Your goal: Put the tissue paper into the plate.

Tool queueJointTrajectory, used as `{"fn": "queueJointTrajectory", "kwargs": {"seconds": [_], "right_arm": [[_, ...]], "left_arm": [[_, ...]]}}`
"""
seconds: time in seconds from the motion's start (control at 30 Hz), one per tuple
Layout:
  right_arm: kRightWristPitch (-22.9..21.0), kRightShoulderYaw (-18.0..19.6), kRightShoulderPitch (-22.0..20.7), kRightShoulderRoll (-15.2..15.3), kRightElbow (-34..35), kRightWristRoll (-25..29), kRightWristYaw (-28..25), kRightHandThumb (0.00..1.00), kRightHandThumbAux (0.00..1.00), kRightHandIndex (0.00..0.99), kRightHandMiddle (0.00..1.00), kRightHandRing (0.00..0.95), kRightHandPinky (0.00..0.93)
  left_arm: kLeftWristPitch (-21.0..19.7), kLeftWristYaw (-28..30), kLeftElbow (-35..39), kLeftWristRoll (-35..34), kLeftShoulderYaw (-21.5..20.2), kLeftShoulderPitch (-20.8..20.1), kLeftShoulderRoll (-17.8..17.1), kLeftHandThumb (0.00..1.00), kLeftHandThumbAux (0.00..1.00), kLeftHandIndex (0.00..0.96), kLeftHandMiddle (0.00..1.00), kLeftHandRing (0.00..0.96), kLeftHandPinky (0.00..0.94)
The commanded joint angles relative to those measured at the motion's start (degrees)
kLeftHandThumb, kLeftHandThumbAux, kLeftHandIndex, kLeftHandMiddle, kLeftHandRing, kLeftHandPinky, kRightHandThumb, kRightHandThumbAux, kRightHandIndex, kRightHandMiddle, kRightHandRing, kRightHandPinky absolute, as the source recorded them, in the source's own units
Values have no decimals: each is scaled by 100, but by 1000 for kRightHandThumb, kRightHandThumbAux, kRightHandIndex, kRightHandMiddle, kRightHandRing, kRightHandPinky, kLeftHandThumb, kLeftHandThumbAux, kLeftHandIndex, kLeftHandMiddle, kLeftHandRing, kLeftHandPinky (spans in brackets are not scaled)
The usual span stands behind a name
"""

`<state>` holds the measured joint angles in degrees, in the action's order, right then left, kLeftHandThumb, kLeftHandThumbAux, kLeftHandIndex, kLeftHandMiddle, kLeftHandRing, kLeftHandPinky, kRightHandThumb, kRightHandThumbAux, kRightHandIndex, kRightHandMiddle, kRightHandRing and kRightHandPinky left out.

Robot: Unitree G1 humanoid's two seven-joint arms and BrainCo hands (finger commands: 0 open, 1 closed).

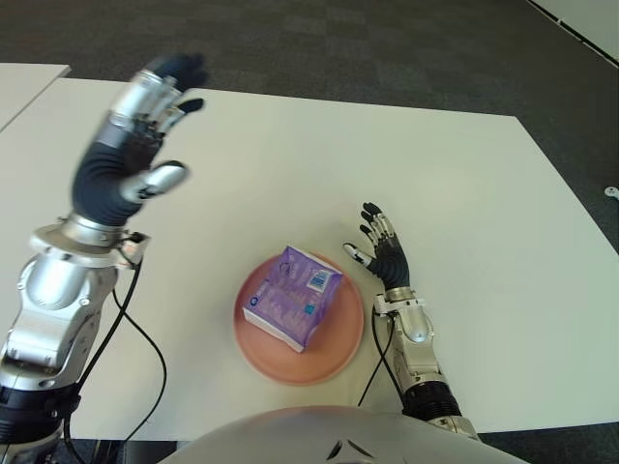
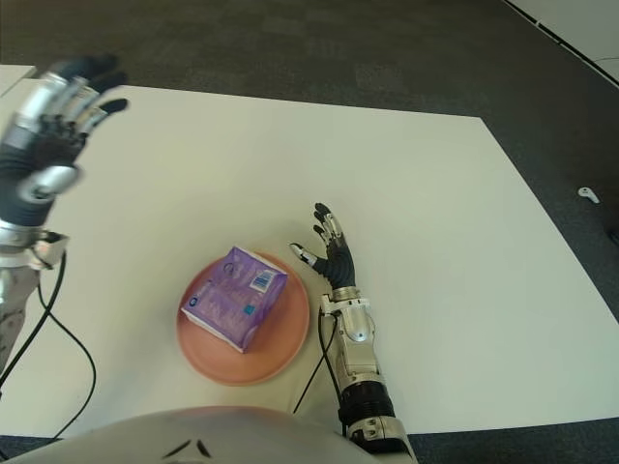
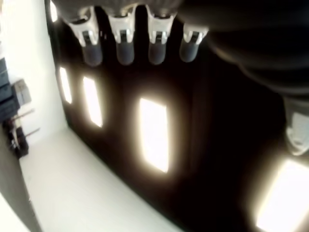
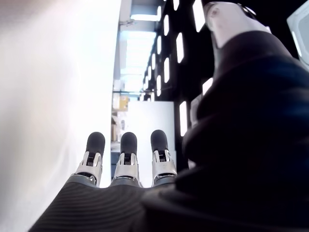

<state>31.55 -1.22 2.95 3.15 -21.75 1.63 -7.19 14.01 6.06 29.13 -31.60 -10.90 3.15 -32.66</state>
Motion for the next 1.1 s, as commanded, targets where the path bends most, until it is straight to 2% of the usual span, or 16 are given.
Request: {"fn": "queueJointTrajectory", "kwargs": {"seconds": [0.03, 0.17, 0.27, 0.37, 0.5, 0.63, 0.73, 0.83, 1.03, 1.1], "right_arm": [[-340, -61, 473, -18, -175, -147, 58, 0, 788, 0, 0, 0, 0], [-401, -66, 522, -46, -98, -119, 35, 0, 752, 0, 0, 0, 0], [-422, -61, 512, -64, -115, -111, 29, 0, 732, 0, 0, 0, 0], [-409, -52, 514, -77, -123, -113, 29, 0, 719, 0, 0, 0, 0], [-407, -46, 515, -94, -130, -112, 37, 0, 716, 0, 0, 0, 0], [-380, -34, 514, -100, -165, -115, 48, 0, 717, 0, 0, 0, 0], [-333, -25, 521, -112, -191, -128, 70, 0, 724, 0, 0, 0, 0], [-294, -21, 509, -111, -227, -147, 82, 0, 731, 0, 0, 0, 0], [-373, -36, 523, -132, -182, -159, 108, 0, 737, 0, 0, 0, 0], [-444, -55, 561, -132, -75, -193, 132, 0, 745, 0, 0, 0, 0]], "left_arm": [[-349, 265, -285, -345, -307, -446, 81, 144, 355, 0, 0, 0, 0], [-338, 334, -344, -108, -379, -496, 215, 174, 335, 76, 4, 0, 0], [-112, 395, -1113, 316, -316, -767, 455, 164, 331, 104, 9, 0, 0], [14, 386, -1482, 692, -291, -849, 638, 126, 349, 96, 6, 0, 0], [162, 284, -1698, 1145, -286, -750, 930, 54, 410, 58, 1, 0, 0], [734, 401, -2449, 1408, -278, -436, 1388, 15, 472, 17, 0, 0, 0], [767, 201, -3071, 1833, -80, -547, 1663, 3, 521, 4, 0, 0, 0], [689, 55, -3345, 2164, 96, -511, 1885, 1, 550, 1, 0, 0, 0], [624, -188, -3876, 2725, 385, -408, 2239, 0, 568, 0, 0, 0, 0], [547, -315, -4341, 3032, 600, -345, 2452, 0, 561, 0, 0, 0, 0]]}}
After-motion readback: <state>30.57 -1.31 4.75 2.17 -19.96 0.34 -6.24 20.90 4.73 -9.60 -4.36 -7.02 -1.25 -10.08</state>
